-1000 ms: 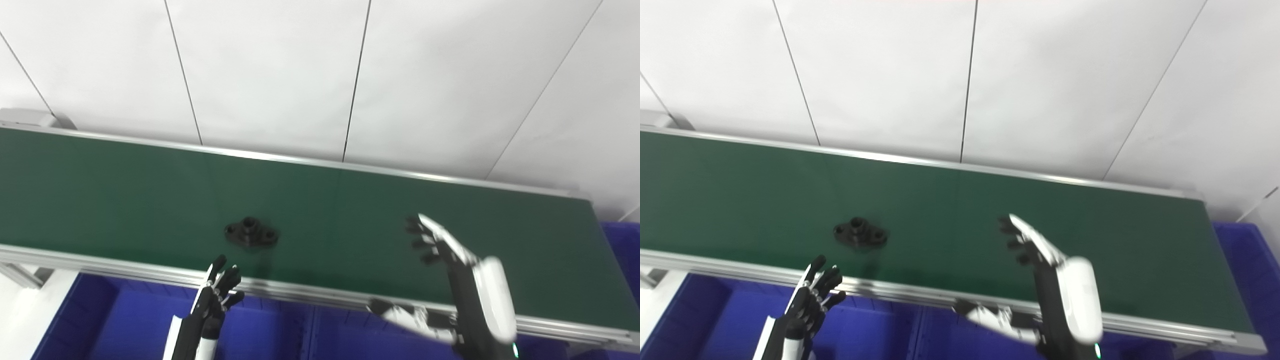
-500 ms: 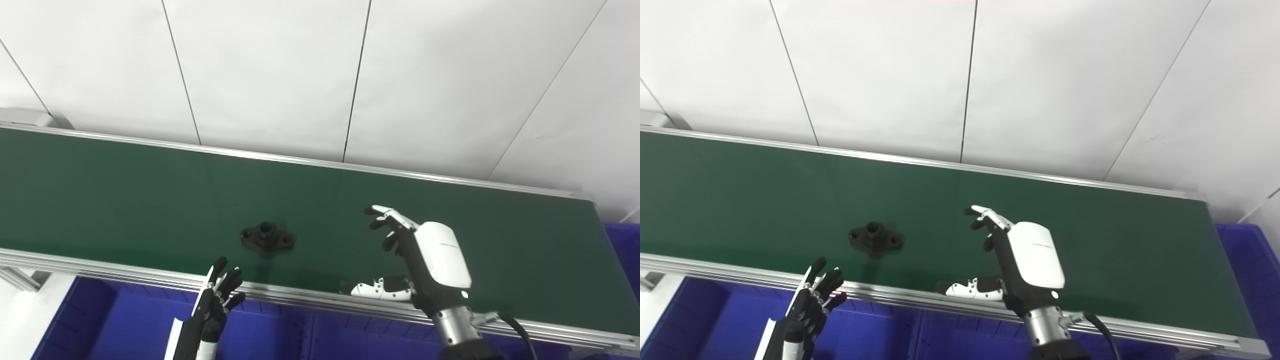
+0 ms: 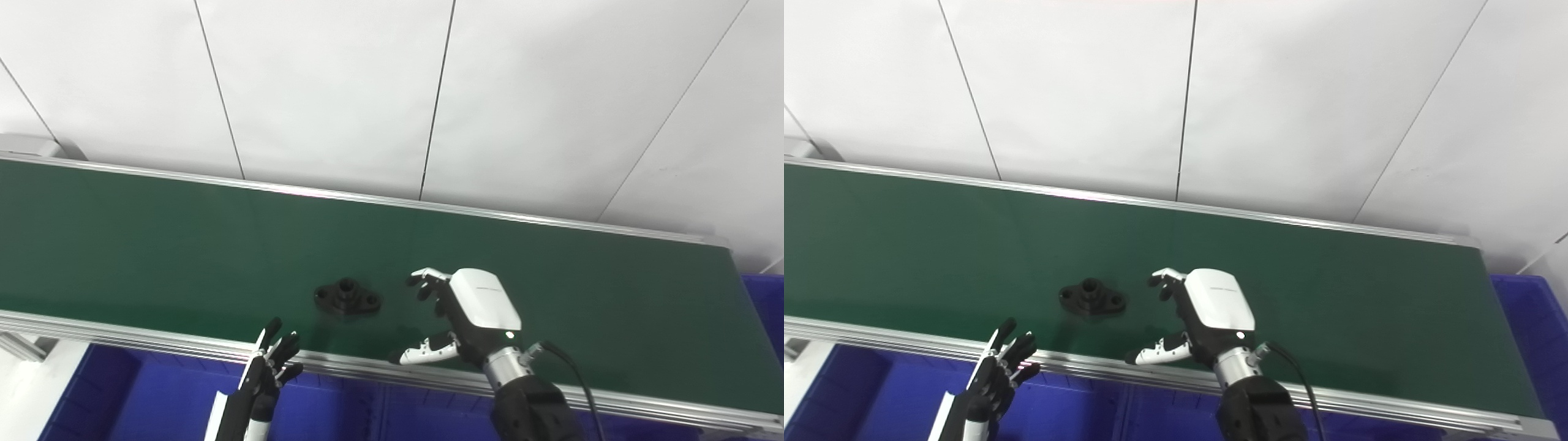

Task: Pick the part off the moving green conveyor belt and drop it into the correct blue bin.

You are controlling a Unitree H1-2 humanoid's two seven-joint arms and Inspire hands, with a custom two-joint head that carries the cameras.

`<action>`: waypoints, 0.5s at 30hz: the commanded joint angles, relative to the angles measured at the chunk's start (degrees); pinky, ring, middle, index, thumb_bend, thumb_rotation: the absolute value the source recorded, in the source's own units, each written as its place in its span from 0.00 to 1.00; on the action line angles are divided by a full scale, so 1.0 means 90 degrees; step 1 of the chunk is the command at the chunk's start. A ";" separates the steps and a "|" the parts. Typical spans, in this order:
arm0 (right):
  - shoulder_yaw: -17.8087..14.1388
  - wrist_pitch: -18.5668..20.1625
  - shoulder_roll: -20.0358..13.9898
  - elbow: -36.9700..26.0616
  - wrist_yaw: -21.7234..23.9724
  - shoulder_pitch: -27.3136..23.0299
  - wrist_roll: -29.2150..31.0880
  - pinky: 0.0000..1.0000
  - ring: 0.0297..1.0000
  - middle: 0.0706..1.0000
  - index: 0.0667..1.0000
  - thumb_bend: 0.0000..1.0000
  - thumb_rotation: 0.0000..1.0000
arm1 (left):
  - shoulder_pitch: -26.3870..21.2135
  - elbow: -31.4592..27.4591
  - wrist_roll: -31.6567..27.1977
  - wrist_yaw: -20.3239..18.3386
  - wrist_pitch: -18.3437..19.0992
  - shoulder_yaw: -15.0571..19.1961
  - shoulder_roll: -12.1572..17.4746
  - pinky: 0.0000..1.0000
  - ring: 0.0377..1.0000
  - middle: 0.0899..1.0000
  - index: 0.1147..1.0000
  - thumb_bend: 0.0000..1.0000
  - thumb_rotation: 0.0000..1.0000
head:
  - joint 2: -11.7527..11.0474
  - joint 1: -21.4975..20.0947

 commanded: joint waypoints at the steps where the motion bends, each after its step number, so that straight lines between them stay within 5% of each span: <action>1: 0.0044 0.0119 -0.0039 0.0041 -0.0209 -0.0287 -0.0060 0.36 0.47 0.60 0.71 0.92 0.39 | -0.0015 -0.0036 0.0047 -0.0003 -0.0247 -0.0049 -0.0057 0.84 0.90 0.88 0.96 0.92 1.00 | -0.0044 0.0028; 15: 0.0181 0.0446 -0.0164 0.0495 -0.0348 -0.0808 0.0139 0.30 0.41 0.58 0.70 0.90 0.40 | 0.0095 -0.0031 0.0130 0.0007 -0.0350 -0.0206 -0.0051 0.82 0.89 0.88 0.95 0.92 1.00 | -0.0216 0.0071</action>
